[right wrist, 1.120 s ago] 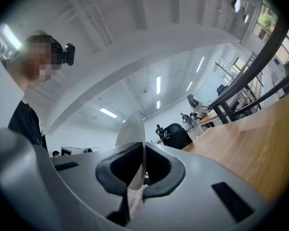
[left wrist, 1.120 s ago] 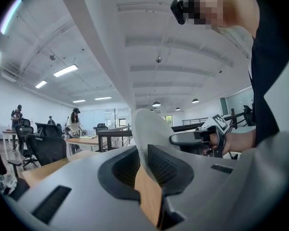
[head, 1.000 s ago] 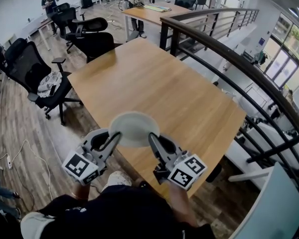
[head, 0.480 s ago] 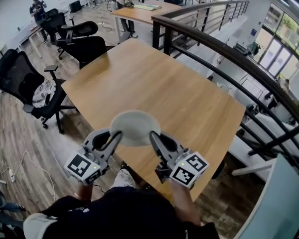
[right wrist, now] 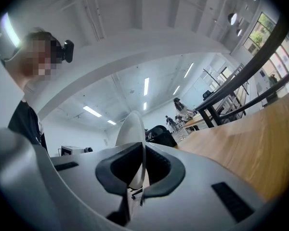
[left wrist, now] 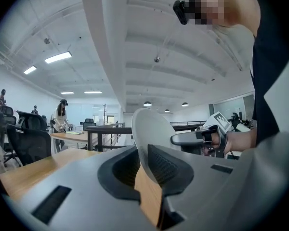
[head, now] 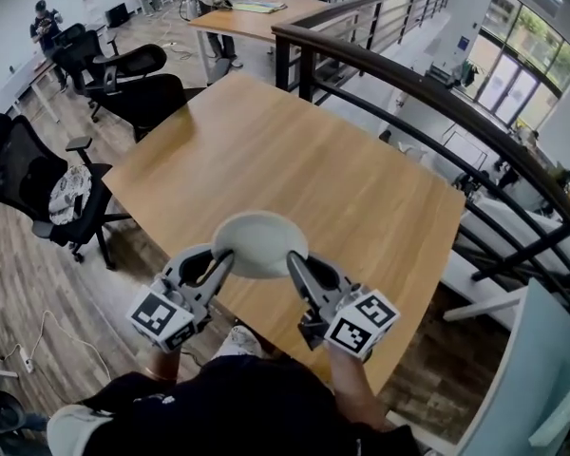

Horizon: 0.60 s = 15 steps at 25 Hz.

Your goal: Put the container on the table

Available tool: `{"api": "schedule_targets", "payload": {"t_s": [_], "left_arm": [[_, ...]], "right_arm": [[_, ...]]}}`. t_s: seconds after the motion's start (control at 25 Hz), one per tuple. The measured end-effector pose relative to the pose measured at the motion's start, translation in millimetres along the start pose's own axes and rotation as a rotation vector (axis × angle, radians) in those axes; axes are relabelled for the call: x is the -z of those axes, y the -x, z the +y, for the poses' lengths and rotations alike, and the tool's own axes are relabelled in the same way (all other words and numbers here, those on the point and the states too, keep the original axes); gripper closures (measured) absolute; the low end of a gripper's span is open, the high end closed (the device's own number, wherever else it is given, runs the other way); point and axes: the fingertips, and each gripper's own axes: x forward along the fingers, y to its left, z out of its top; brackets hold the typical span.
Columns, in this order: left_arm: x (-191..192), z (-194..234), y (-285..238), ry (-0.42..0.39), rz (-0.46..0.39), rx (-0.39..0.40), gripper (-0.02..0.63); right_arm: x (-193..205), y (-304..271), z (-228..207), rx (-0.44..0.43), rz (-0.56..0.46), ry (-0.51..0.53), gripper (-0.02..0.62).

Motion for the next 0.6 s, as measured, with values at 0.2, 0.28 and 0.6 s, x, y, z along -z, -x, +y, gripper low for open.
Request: {"api": "schedule_targets", "payload": {"t_s": [0.2,0.28,0.6], "left_arm": [[6,24,-15,0.007,0.025,0.042,0.548],[5,32,-22,0.000,0.018,0.059,0.548],[10,69,-37,0.025,0.014,0.108,0.548]], "right_arm": [[1,-17,-16,0.057,-0.010,-0.012,0.574],[1,-25,-22,0.075,-0.011,-0.013,0.574],[1,-57,-40,0.143,-0.002,0.006,0.572]]}}
